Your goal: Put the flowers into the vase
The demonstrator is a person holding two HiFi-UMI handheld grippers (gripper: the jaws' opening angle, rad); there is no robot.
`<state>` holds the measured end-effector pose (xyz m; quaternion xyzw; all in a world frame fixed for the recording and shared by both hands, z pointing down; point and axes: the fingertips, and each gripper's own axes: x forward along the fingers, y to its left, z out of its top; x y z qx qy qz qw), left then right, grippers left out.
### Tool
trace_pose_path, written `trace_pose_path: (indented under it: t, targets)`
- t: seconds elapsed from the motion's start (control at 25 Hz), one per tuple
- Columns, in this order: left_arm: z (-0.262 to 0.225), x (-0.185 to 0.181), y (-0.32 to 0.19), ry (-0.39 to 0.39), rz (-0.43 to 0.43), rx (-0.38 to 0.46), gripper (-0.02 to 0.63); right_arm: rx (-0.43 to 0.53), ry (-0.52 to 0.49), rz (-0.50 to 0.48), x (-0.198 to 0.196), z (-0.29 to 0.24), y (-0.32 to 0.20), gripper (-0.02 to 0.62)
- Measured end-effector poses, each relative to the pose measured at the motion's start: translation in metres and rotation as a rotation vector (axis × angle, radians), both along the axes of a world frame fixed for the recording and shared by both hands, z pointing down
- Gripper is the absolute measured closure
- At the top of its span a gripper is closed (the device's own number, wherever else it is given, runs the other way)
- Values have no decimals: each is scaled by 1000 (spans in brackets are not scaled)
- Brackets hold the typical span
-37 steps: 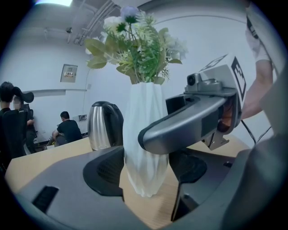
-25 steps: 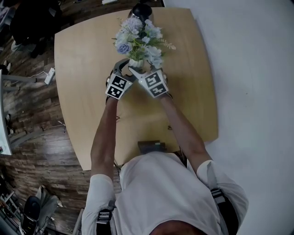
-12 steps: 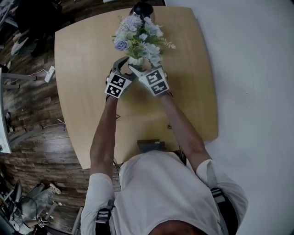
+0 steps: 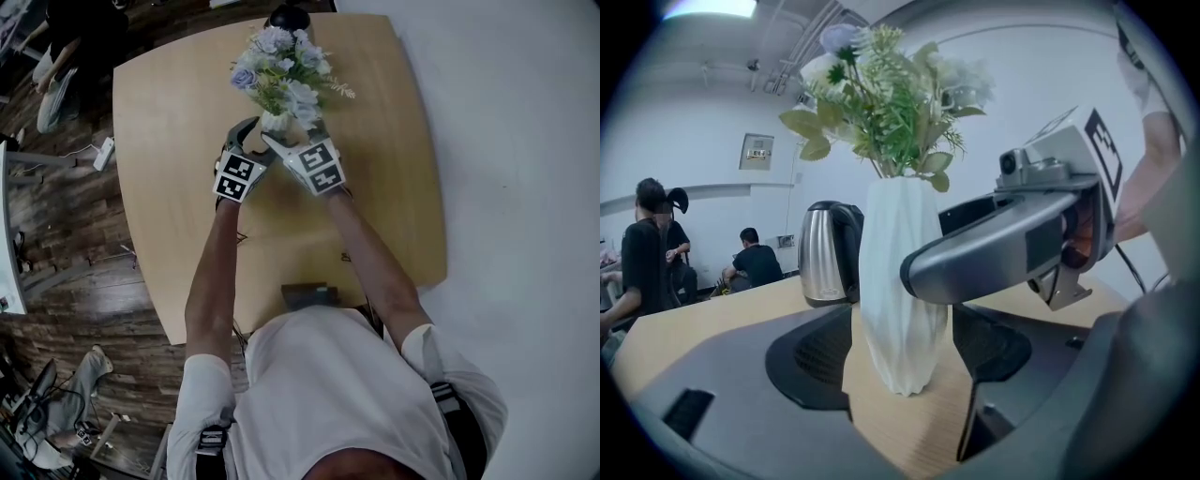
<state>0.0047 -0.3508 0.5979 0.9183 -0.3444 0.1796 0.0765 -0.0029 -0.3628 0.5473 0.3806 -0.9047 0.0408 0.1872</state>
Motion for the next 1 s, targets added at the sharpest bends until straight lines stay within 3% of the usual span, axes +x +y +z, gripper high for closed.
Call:
trace_pose_path:
  t: [0.56, 1.0]
  targets:
    - [-5, -7, 10, -7, -19, -6, 288, -24, 11, 17, 4, -4, 6, 284]
    - [-12, -19, 33, 60, -65, -28, 288, -51, -22, 89, 25, -9, 20, 284]
